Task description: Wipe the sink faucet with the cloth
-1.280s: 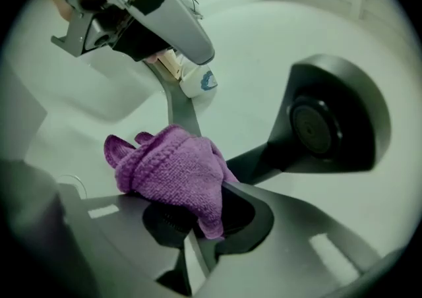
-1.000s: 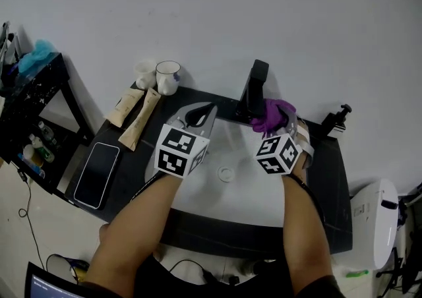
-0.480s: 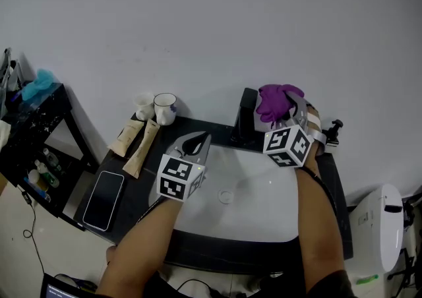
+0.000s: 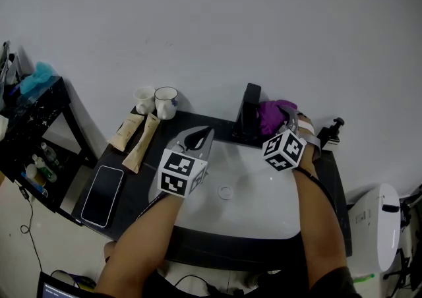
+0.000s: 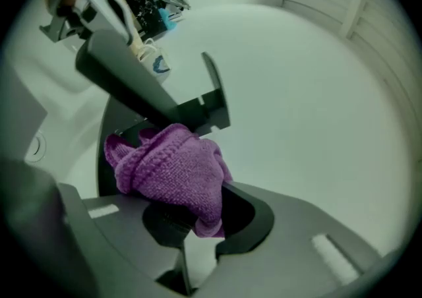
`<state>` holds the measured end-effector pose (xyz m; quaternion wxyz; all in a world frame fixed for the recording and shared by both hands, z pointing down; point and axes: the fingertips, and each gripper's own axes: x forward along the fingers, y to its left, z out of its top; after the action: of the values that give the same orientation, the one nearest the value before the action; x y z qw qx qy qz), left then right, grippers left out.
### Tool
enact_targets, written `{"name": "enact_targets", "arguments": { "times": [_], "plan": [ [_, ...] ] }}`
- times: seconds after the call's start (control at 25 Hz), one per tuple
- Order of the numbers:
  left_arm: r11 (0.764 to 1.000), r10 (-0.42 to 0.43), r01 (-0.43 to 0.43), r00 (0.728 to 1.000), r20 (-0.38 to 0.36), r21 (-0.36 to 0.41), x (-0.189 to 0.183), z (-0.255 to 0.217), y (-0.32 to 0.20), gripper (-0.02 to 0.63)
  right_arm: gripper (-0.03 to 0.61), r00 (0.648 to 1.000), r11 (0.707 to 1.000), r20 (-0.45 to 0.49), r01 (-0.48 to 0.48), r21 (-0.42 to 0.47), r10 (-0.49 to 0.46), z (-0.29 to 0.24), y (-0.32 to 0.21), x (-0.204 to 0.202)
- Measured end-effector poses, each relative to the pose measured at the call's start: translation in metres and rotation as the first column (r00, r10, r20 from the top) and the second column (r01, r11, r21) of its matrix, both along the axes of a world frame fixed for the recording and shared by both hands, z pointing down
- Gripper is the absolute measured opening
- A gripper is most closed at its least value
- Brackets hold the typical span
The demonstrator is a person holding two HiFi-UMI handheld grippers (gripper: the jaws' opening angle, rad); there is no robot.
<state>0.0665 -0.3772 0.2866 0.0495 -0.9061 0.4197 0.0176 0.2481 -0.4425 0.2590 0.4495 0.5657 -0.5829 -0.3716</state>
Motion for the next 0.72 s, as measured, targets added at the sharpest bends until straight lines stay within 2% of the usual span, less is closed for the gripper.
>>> {"name": "enact_targets", "arguments": {
  "times": [0.16, 0.48, 0.6, 0.72],
  "plan": [
    [1.0, 0.001, -0.001, 1.0, 0.002, 0.001, 0.001, 0.0, 0.0, 0.017, 0.058, 0.999, 0.997, -0.034, 0.001, -0.08, -0.004, 0.04, 0.002, 0.0],
    [1.0, 0.012, -0.012, 1.0, -0.01, 0.003, 0.003, -0.002, 0.003, 0.017, 0.058, 0.995, 0.983, -0.093, 0.005, -0.181, -0.023, 0.096, 0.01, -0.01],
    [1.0, 0.012, -0.012, 1.0, -0.008, 0.008, 0.003, -0.003, 0.002, 0.017, 0.058, 0.999, 0.983, -0.037, 0.022, -0.185, -0.029, 0.097, 0.021, -0.019],
    [1.0, -0.011, 0.011, 1.0, -0.011, 0.011, 0.0, -0.005, 0.0, 0.017, 0.058, 0.996, 0.974, 0.083, 0.047, -0.22, -0.03, 0.094, 0.043, -0.028]
  ]
}}
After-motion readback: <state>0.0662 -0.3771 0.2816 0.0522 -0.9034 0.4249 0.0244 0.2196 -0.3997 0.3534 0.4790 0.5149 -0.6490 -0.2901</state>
